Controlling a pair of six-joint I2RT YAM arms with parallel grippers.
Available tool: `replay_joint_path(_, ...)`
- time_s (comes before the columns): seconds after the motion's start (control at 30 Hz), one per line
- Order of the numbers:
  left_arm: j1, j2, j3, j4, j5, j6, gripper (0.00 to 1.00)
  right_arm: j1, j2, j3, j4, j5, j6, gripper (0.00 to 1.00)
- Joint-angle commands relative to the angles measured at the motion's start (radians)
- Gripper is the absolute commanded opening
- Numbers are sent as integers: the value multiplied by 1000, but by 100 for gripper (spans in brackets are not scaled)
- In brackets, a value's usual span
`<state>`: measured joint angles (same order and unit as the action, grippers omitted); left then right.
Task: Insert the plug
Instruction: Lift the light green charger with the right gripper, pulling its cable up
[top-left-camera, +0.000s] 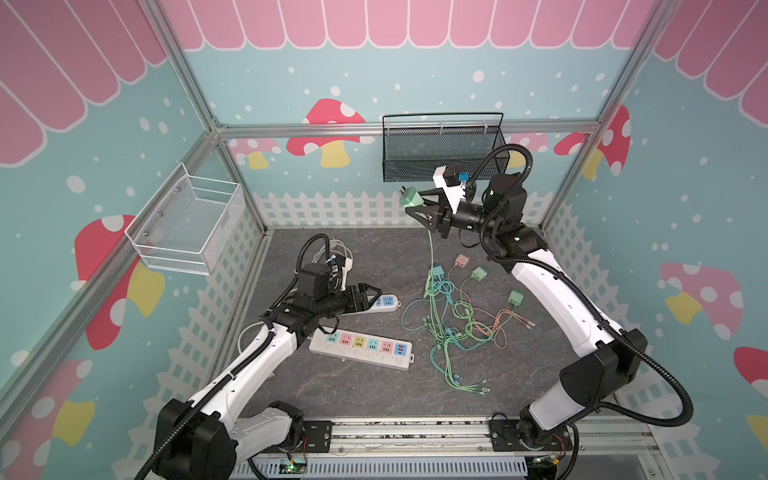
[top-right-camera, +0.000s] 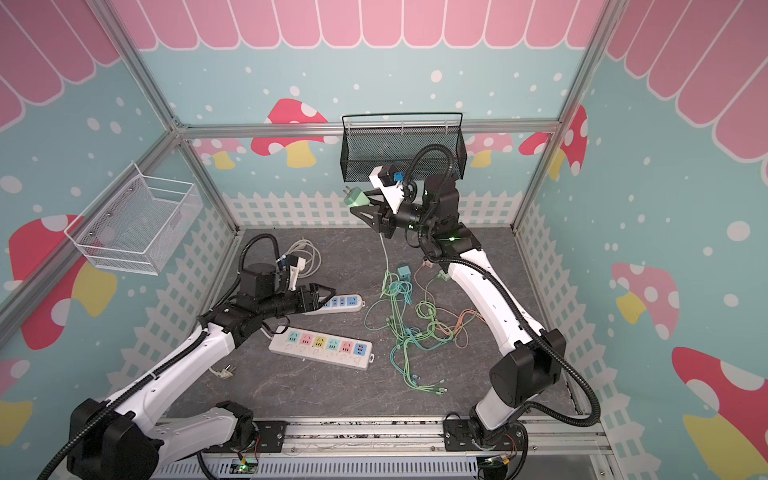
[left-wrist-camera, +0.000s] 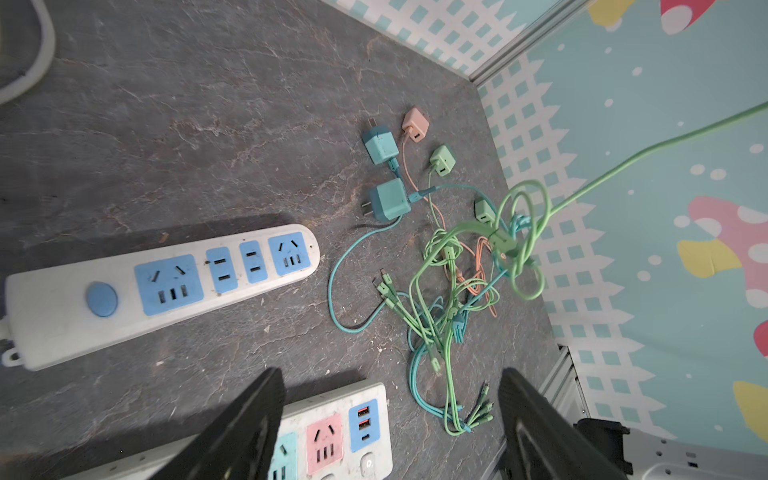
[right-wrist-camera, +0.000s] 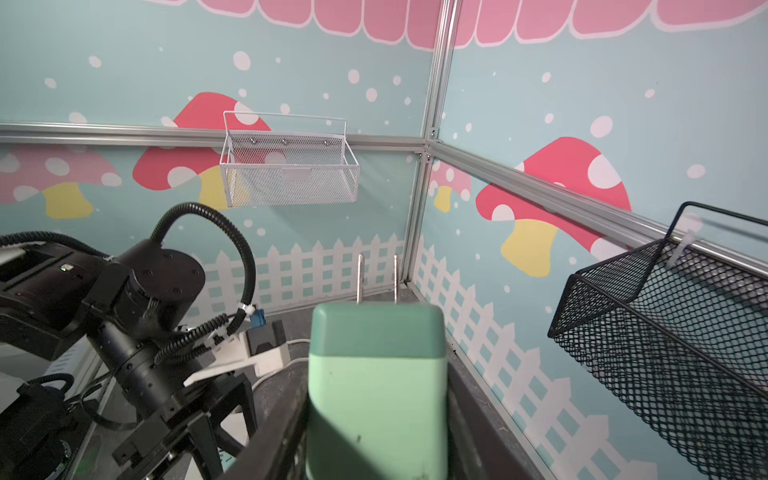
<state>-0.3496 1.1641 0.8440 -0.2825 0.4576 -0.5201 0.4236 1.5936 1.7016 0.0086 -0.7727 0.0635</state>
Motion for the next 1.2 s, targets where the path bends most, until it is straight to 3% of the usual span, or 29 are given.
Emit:
replay_joint_path(0.0,-12,21,36,50,-43,-17,82,-15,-81,38,93,-25,54,38)
replay_joint_path(0.37,-14,5,30,38,-39,-29,85,-62,-198,-73,337,-42,195,39)
replay_joint_path(0.6,-55,3,35,88,57,-10,85,-72,-231,-158,374,-10,204,39)
replay_joint_path(0.83,-229,32,45,216,63,40,76,-76,-251,-210,372,17,202,39)
replay_joint_path(1.03,-396,94,-81,613,-11,14,71,-75,-261,-214,365,78,210,39)
replay_joint_path(1.17,-474,171,-51,604,-95,66,65,-77,-255,-203,353,103,216,39)
